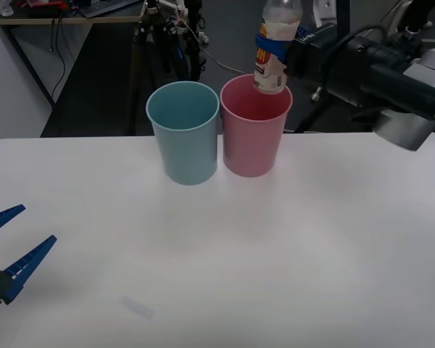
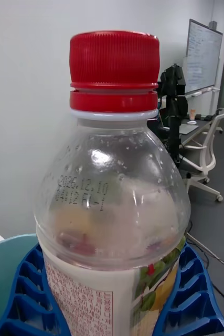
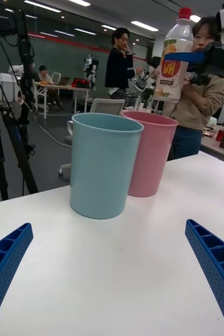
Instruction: Grasp the object on the table and drop it into the matching bin: aluminum can to the light blue bin, PET bottle to the pink bin.
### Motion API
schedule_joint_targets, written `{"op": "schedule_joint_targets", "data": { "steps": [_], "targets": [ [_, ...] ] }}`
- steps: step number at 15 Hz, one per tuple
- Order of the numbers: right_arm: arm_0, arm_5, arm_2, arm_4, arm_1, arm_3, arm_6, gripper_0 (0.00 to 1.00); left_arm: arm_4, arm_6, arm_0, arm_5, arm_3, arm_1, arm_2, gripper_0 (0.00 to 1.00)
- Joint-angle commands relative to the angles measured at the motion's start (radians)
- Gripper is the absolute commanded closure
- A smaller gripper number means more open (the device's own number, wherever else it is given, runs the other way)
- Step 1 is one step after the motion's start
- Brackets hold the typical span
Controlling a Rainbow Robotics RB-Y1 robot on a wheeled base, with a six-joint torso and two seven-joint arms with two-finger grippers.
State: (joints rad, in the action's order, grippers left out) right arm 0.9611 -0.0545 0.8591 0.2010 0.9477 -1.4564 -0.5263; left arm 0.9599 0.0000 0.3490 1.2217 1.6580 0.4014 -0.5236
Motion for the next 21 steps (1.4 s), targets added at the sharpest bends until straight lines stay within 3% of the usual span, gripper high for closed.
{"op": "schedule_joint_targets", "data": {
  "steps": [1,6,10,11,12,21],
  "targets": [
    [0.015,0.001,0.0,-0.026,-0.075,0.079,-0.009,1.0,0.0,0.0,0.0,0.0,0.0,0.0,0.0,0.0],
    [0.035,-0.001,-0.002,-0.064,-0.165,0.159,-0.017,1.0,0.0,0.0,0.0,0.0,0.0,0.0,0.0,0.0],
    [0.038,-0.004,-0.003,-0.072,-0.167,0.159,-0.011,1.0,0.0,0.0,0.0,0.0,0.0,0.0,0.0,0.0],
    [0.038,-0.005,-0.009,-0.072,-0.167,0.16,-0.008,0.27,0.0,0.0,0.0,0.0,0.0,0.0,0.0,0.0],
    [0.038,-0.005,-0.012,-0.072,-0.167,0.159,-0.001,0.0,0.0,0.0,0.0,0.0,0.0,0.0,0.0,0.0],
    [0.038,-0.011,-0.028,-0.071,-0.164,0.157,0.023,0.0,0.0,0.0,0.0,0.0,0.0,0.0,0.0,0.0]
  ]
}}
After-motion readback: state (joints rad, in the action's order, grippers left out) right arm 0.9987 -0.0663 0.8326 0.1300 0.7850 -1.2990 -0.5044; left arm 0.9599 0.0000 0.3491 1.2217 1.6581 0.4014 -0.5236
